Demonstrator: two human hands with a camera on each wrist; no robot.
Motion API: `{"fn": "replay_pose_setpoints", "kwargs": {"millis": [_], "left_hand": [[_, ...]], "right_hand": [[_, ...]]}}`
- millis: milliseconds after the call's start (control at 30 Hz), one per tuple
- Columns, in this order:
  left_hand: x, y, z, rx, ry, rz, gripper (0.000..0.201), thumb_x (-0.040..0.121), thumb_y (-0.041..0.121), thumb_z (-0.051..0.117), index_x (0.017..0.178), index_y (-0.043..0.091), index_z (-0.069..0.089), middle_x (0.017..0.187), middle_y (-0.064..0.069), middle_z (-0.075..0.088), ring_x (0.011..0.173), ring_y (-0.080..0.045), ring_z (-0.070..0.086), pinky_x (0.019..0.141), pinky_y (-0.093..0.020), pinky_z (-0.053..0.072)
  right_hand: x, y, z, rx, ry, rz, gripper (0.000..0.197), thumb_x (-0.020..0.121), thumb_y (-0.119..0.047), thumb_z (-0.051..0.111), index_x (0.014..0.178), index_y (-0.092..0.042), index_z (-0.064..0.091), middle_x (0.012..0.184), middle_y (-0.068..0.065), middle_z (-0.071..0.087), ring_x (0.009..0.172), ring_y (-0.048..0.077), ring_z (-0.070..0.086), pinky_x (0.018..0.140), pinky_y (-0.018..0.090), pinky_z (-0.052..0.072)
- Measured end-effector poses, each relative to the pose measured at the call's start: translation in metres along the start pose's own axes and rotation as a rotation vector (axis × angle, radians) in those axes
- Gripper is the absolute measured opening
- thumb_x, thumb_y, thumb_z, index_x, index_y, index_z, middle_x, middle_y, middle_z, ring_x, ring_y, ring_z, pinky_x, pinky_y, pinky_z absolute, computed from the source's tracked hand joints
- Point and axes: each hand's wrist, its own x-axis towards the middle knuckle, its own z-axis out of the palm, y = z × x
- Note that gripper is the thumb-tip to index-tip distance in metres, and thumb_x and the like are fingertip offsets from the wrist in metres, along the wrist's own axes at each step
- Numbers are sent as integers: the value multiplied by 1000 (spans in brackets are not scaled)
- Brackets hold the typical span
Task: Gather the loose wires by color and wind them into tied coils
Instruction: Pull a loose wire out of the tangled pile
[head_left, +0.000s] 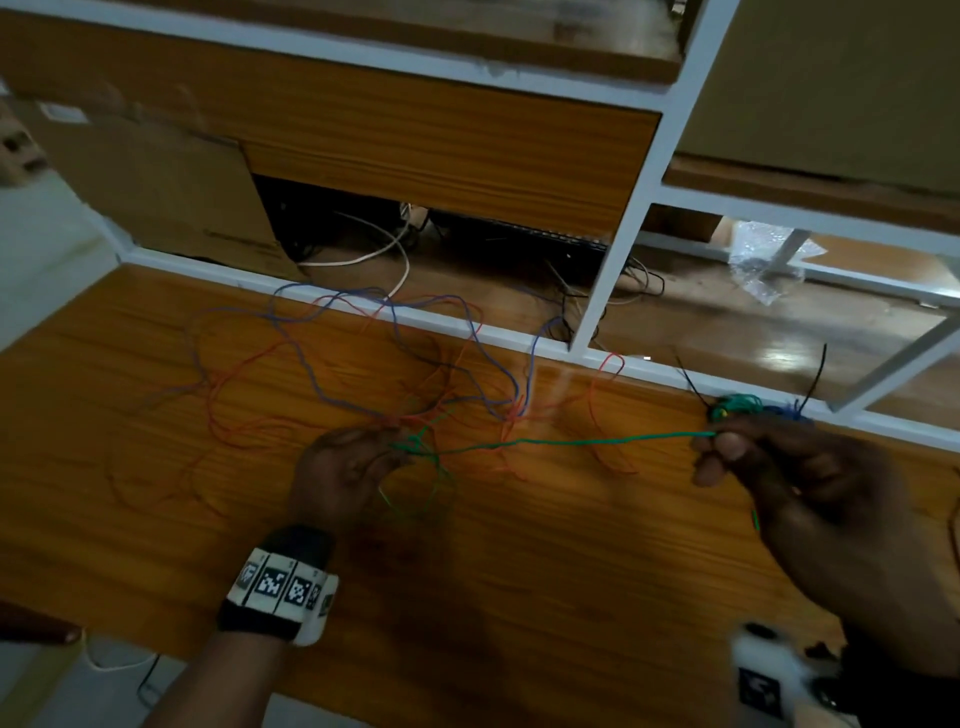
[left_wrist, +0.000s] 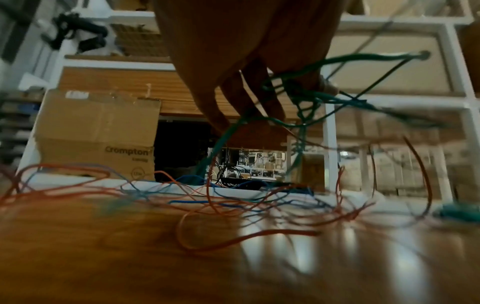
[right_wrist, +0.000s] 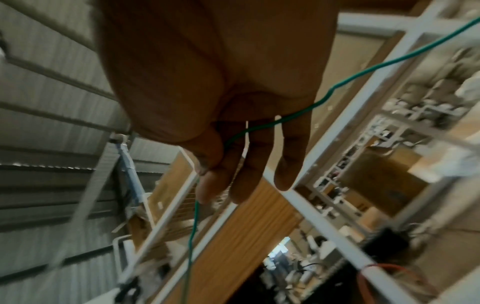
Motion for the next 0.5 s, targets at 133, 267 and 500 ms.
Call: {"fn": "replay_pose_setpoints", "kwargs": {"millis": [133, 267, 500], "left_hand": [[-1, 16, -1, -115, -47, -129, 28, 80, 43, 65, 107, 47, 72, 92, -7, 78, 69, -1, 67, 58, -10, 46], [-1, 33, 6, 1, -101, -173, 33, 78, 27, 70, 108, 42, 73, 84, -1, 78, 57, 15, 52, 52, 1, 33], [-5, 55, 12, 47, -94, -241, 34, 82, 23, 78, 111, 40, 74, 90, 4, 78, 64, -17, 65, 68, -22, 48]], "right_hand": [[-3, 48, 17, -471, -465, 125, 35, 94, -31, 73, 118, -55, 62, 120, -20, 72, 82, 3, 70, 77, 28, 59], [2, 38, 46, -591, -588, -2, 70, 90, -60, 67, 152, -37, 45, 149, -14, 53, 136, 11, 47, 107, 27, 41], [19, 0, 146, -377, -563, -133, 48, 89, -60, 43, 111, -28, 70, 109, -3, 77, 103, 25, 71, 79, 43, 57]]}}
